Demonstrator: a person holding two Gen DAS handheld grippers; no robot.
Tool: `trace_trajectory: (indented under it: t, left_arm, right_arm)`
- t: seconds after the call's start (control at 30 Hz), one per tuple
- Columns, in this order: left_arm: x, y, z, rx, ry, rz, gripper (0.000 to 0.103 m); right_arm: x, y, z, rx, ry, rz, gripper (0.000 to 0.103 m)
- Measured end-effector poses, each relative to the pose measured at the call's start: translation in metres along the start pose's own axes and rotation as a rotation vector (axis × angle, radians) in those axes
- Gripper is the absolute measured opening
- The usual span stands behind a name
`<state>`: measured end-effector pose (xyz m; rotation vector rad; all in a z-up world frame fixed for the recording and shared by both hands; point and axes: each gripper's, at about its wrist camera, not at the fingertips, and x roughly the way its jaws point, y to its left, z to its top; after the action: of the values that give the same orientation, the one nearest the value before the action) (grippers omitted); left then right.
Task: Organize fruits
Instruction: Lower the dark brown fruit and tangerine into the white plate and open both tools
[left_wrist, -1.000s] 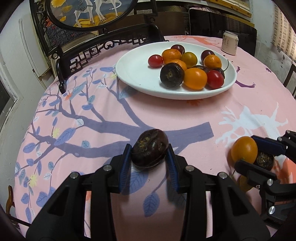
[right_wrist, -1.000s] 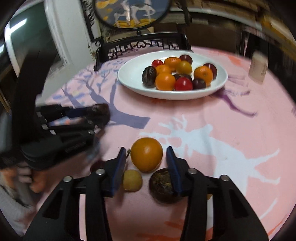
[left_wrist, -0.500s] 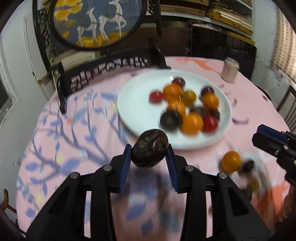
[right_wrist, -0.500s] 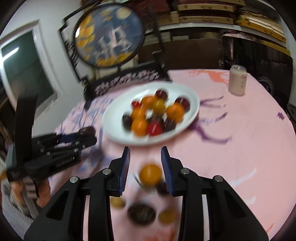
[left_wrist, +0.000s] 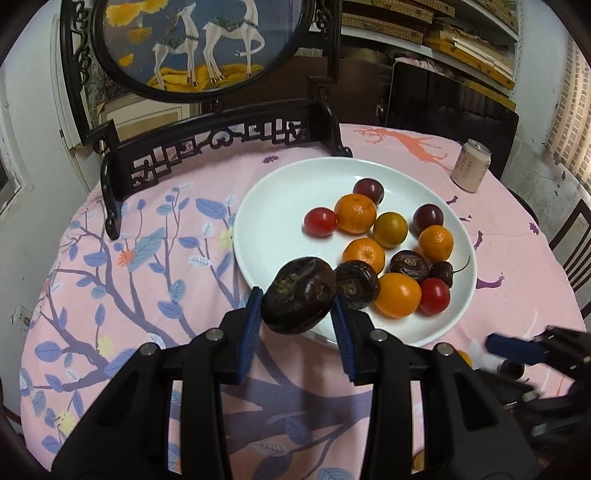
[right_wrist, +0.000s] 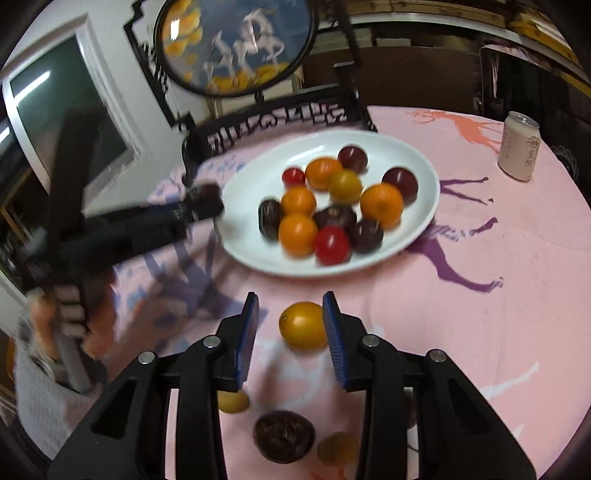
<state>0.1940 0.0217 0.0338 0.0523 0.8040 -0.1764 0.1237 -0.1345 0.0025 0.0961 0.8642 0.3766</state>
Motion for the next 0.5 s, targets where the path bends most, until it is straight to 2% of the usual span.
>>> trace_trajectory:
  t: [0.17,0.27,0.4,0.5]
  left_arm:
    - [-0.011,-0.004,-0.004,0.026,-0.026,0.005,0.038]
    - [-0.011,-0.003,-0.005,0.031,-0.023,0.009,0.038]
    - [-0.008,-0.002,-0.003,0.027,-0.011,0.006,0.038]
    - [-0.005,-0.005,0.009,0.025,-0.012,-0.004,0.038]
  right_arm:
    - [0.032,0.006,-0.014,-0.033,0.078,-0.077,0.046]
    - [0.031,0.012,-0.018,-0.067,0.051,-0.133,0.035]
    - [0.018,0.007,-0.014,-0.033,0.006,-0.108,0.035]
    - [-0.005,0.003,0.008,0.012,-0.076,-0.068,0.035]
